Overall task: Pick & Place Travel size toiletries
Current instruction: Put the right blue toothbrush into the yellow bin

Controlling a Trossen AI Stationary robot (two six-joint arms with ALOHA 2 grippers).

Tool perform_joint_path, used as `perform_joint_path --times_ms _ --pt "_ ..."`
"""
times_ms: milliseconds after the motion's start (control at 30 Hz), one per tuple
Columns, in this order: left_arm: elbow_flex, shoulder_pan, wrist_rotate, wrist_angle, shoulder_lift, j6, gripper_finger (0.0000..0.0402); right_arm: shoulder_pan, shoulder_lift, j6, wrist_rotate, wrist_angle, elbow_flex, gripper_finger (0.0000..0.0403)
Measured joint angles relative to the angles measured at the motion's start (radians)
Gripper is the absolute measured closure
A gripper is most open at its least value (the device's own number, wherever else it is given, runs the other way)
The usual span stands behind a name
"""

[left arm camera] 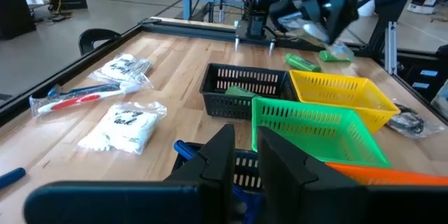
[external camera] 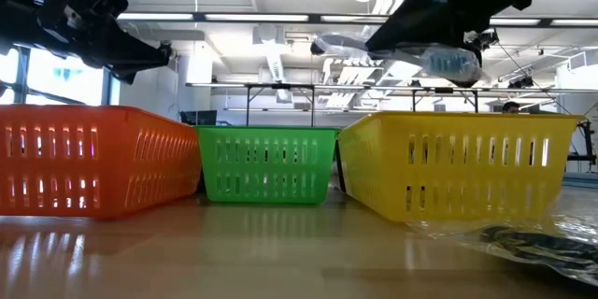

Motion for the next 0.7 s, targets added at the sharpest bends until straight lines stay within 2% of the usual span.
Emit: perform_joint_path --times_ms 267,400,700 --pt "0.000 0.000 0.000 0.000 0.000 -0.003 0.0341 0.060 0.103 0.000 0.020 0.096 0.000 0.0385" --pt "0.000 0.000 0.000 0.000 0.000 -0.020 0.0341 0.076 0.150 0.028 0.072 0.134 0.000 0.0385" --pt "0.000 0.000 0.000 0.000 0.000 -0.026 0.0341 0.102 0.176 0.052 0.092 0.153 0.000 0.0382"
